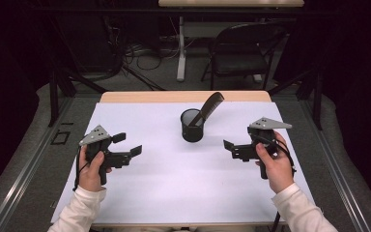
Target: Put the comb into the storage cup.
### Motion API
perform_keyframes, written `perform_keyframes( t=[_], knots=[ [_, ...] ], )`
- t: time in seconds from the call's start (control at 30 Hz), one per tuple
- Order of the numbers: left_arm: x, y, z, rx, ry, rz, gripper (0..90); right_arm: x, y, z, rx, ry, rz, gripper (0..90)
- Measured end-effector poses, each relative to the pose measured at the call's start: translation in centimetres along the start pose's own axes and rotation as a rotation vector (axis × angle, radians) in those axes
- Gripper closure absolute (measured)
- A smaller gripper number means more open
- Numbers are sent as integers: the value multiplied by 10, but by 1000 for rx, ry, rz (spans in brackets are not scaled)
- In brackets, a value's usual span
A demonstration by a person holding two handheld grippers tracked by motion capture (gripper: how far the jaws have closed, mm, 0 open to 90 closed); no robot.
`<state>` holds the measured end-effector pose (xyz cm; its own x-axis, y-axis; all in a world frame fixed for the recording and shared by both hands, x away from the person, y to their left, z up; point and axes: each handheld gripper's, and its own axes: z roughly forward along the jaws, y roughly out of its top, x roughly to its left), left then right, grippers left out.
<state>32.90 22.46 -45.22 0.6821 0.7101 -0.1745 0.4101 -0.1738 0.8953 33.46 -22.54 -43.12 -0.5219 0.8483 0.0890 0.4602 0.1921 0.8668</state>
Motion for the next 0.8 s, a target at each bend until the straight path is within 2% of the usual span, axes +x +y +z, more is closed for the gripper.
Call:
perform_keyframes(
  t=[0.2,0.43,0.53,0.8],
  knots=[
    [0,-7,-12,-7,19,-6,159,-1,-16,-11,-11,-25,2,0],
    [3,-23,-23,-4,42,-22,160,0,-35,-19,-22,-47,-12,0],
    [5,-32,-27,-10,52,-45,159,1,-42,-20,-22,-54,-18,0],
    [9,-52,-34,-42,88,-71,160,4,-64,-20,-11,-83,-30,0]
  ],
)
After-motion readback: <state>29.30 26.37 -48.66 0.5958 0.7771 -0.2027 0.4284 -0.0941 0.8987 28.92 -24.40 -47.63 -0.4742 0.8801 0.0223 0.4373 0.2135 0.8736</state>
